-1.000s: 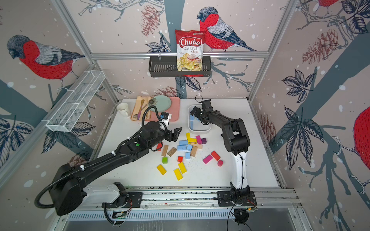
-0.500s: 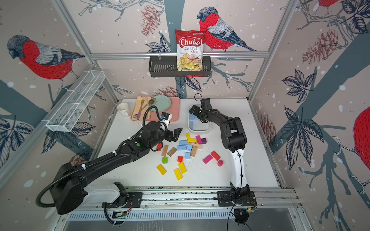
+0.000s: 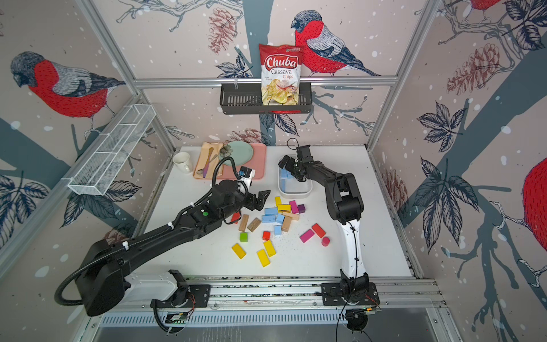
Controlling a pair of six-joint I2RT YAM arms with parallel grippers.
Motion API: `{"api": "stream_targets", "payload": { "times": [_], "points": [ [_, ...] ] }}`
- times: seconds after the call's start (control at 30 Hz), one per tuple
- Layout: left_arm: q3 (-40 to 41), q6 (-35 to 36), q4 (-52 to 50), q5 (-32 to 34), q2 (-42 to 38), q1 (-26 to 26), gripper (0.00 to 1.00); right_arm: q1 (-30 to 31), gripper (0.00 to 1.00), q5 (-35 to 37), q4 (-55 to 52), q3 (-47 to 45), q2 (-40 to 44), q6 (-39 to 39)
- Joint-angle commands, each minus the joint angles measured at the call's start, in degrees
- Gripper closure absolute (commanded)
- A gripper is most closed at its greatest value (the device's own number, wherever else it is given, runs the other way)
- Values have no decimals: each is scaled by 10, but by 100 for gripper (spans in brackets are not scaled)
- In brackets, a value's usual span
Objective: Pick out the blue building blocks
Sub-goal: Adjust the building block in the storage box, then pick up the building block from the center of the board.
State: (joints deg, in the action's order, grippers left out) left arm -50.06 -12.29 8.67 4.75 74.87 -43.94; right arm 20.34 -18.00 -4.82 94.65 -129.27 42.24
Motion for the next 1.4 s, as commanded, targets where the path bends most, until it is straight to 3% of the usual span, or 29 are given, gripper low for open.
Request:
{"api": "stream_targets", "payload": {
  "times": [0.0,0.4,0.73,1.1,1.37],
  "points": [
    [-2,-9,28,3,2,1,3,1,0,0,5,-6,12,21],
    [-5,-15,16,17,5,1,3,-2,0,21,5,-13,58,24],
    [-17,-17,-33,16,24,1,3,1,0,61,-40,-54,190,-70],
    [-31,-49,-109,-17,81,-2,3,2,0,112,-101,-214,388,-230],
    [-92,-94,-188,44,168,-29,3,0,0,150,-114,-319,489,-252]
  ]
}}
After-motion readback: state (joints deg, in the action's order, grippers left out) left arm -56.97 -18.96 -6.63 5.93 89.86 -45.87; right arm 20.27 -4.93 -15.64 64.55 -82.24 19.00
